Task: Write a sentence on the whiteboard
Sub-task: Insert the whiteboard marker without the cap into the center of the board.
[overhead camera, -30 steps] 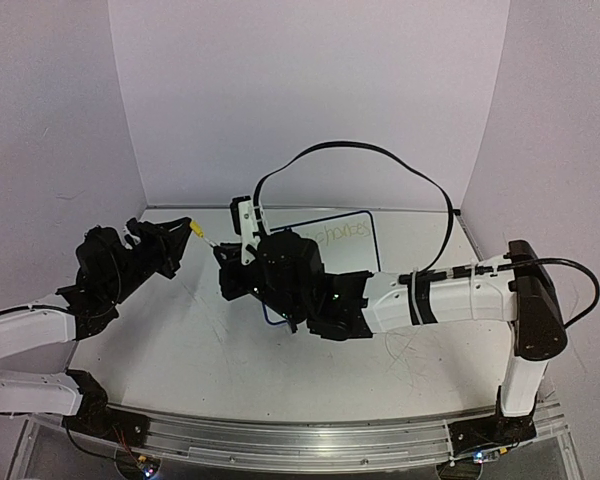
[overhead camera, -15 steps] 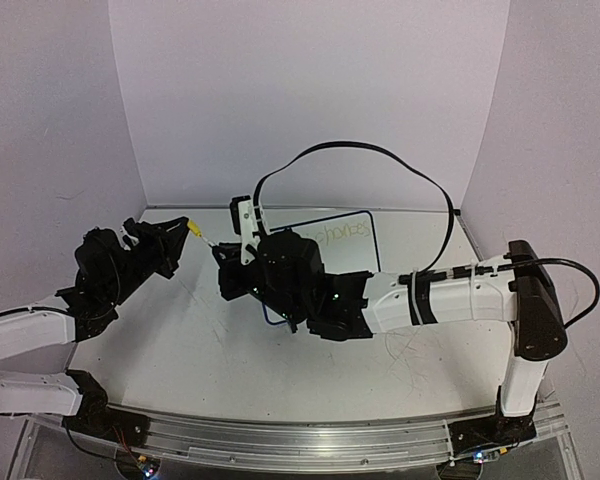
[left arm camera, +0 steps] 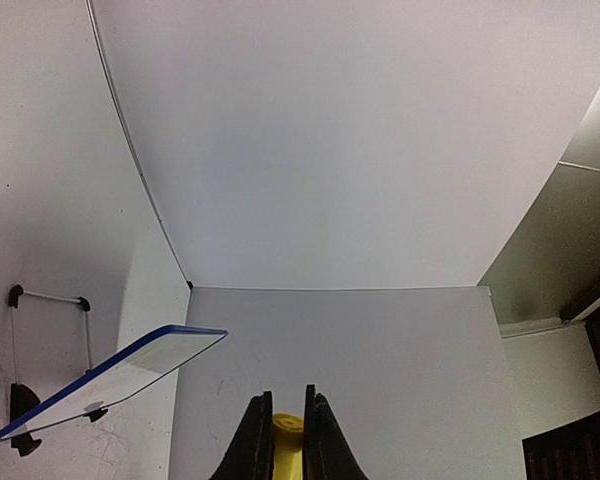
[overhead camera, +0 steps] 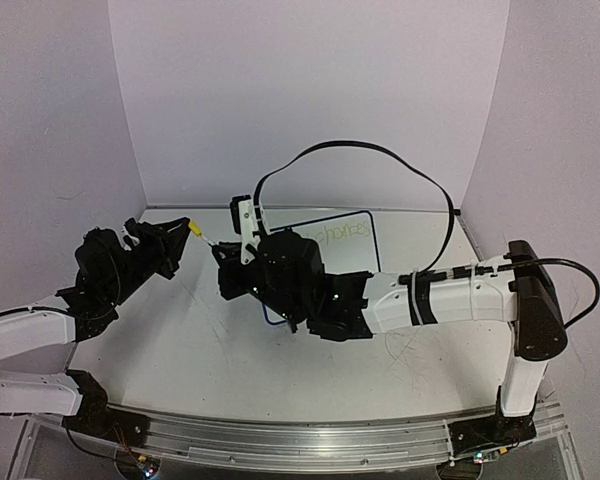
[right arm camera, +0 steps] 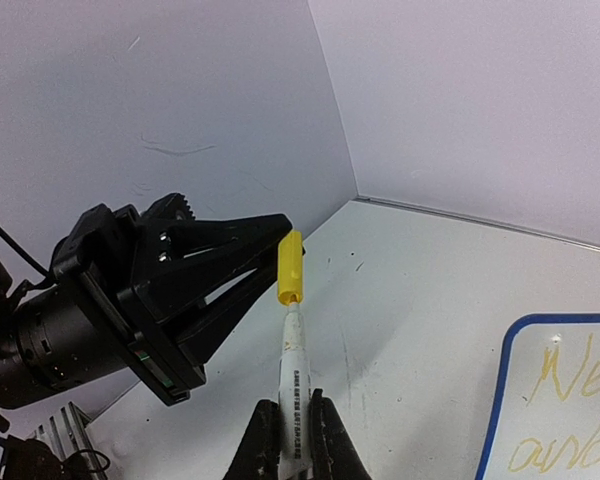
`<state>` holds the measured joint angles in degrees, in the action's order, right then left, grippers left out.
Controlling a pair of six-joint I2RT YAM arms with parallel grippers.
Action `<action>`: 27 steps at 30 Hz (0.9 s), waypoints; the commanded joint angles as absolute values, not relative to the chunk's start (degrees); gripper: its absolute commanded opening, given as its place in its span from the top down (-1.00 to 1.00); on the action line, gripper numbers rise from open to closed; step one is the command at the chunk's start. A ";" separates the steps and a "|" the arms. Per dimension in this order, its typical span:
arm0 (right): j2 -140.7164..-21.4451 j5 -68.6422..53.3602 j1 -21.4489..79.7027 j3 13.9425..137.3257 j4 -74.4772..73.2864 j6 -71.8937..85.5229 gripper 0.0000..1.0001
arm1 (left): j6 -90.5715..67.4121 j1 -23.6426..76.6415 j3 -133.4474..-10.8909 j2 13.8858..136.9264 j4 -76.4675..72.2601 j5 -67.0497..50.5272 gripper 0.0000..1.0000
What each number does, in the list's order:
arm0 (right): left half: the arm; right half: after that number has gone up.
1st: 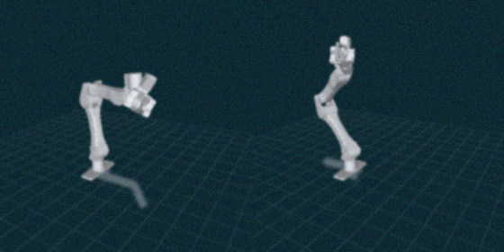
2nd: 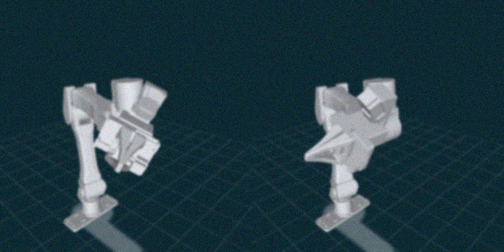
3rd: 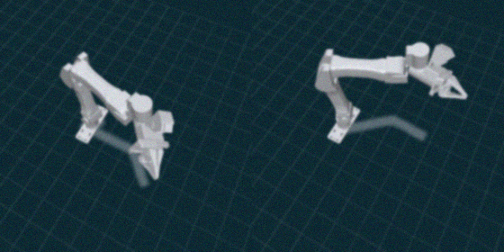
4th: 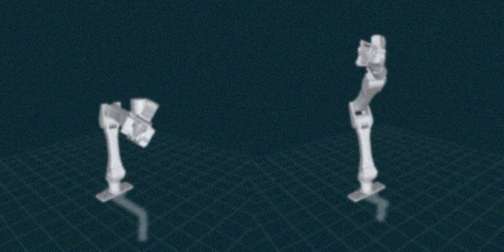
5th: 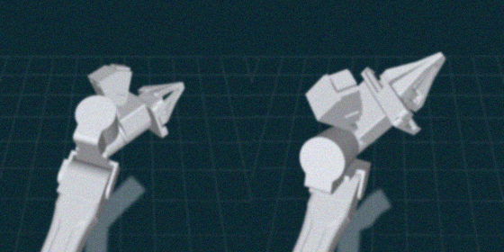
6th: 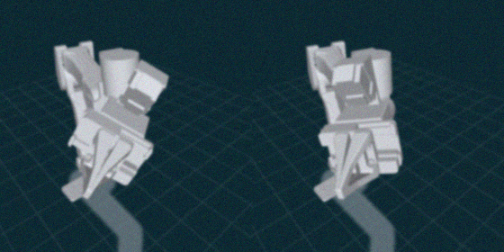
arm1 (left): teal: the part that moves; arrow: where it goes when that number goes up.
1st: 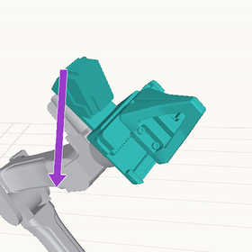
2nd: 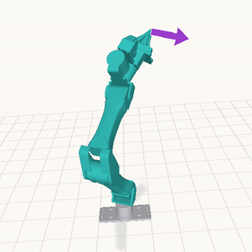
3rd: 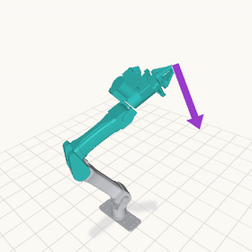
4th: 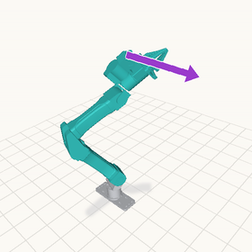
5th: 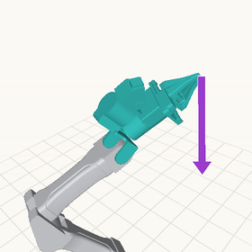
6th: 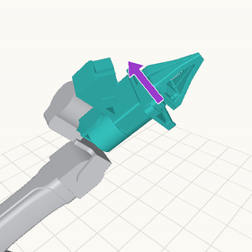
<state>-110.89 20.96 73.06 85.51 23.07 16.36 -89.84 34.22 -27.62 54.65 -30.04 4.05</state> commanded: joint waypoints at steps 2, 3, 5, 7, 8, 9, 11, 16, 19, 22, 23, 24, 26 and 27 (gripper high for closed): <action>-112.08 22.48 73.31 88.51 25.04 16.28 1.00 | -90.03 34.28 -28.13 54.35 -31.97 2.49 1.00; -112.41 22.74 73.32 88.75 25.01 16.15 1.00 | -90.17 34.30 -28.13 54.35 -31.95 2.35 1.00; -113.25 23.10 73.31 89.66 25.02 15.72 1.00 | -90.29 34.28 -28.23 54.25 -31.98 2.19 1.00; -113.90 23.33 73.35 90.41 25.27 15.41 1.00 | -90.26 34.34 -28.35 54.23 -32.06 2.06 1.00; -114.36 23.44 73.34 90.77 25.53 15.12 1.00 | -90.27 34.36 -28.43 54.23 -32.07 1.99 1.00; -114.92 23.86 73.33 91.19 25.76 14.73 1.00 | -90.27 34.39 -28.47 54.22 -32.10 2.01 1.00; -115.98 24.93 73.35 91.94 26.72 13.85 1.00 | -90.17 34.52 -28.48 54.08 -32.17 2.07 1.00; -119.74 29.69 73.34 94.10 32.34 9.52 1.00 | -90.16 34.85 -28.28 54.23 -32.55 2.33 1.00; -123.44 31.66 73.39 97.29 36.18 5.16 1.00 | -89.72 35.15 -28.57 54.93 -33.17 2.00 1.00; -126.31 33.49 73.39 100.36 38.49 2.30 1.00 | -89.60 35.50 -28.49 55.78 -33.47 1.48 1.00; -127.08 32.96 73.34 101.25 38.94 1.61 1.00 | -89.64 35.62 -28.48 55.99 -33.75 1.32 1.00; -127.26 32.19 73.22 101.57 39.25 1.48 1.00 | -89.45 35.70 -28.49 56.18 -33.94 1.11 1.00; -126.89 29.07 72.51 101.27 39.73 2.89 1.00 | -88.83 35.92 -28.54 56.26 -34.15 0.81 1.00; -126.54 26.78 72.00 100.81 39.97 4.00 1.00 | -88.45 36.16 -28.59 56.23 -34.21 0.78 1.00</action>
<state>-126.31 31.43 73.94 98.13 35.01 4.81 -89.88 34.06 -27.62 56.18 -30.75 6.70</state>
